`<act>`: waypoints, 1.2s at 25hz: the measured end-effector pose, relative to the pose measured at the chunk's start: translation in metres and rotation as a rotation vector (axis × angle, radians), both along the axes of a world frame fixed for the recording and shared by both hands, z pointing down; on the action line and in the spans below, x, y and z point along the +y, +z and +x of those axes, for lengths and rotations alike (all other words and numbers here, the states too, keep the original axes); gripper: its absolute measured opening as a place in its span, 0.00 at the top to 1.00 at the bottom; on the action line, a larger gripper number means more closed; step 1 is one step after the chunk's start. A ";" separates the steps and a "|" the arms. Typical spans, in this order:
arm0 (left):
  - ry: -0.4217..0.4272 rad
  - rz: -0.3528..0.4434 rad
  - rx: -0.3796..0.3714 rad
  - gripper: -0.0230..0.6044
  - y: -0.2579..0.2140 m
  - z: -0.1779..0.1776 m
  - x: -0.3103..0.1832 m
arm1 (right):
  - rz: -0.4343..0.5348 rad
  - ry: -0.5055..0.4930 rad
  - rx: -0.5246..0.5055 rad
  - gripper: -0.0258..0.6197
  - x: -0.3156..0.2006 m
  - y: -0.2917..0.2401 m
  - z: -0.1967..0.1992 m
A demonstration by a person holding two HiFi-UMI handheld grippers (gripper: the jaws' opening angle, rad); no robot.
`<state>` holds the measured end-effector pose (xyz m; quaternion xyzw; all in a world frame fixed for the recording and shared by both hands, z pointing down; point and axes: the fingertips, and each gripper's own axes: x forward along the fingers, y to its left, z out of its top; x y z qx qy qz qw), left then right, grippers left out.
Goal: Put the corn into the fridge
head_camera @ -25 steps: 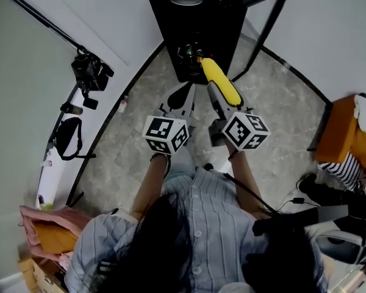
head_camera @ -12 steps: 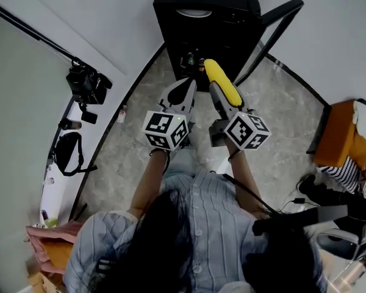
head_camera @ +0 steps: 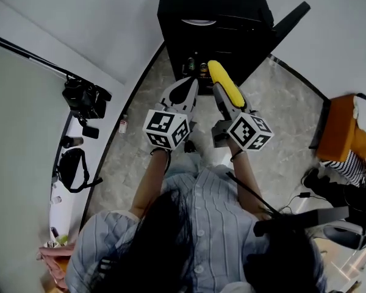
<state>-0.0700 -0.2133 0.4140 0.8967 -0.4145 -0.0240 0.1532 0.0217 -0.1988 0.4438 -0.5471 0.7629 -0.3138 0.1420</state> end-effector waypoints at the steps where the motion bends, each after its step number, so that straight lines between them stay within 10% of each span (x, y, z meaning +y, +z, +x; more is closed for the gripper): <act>1: 0.007 -0.002 0.002 0.95 0.001 -0.001 -0.004 | -0.001 0.008 0.001 0.55 -0.004 0.001 -0.001; 30: 0.079 -0.006 0.020 0.95 0.010 0.036 -0.096 | -0.045 0.067 0.082 0.55 -0.156 0.040 0.048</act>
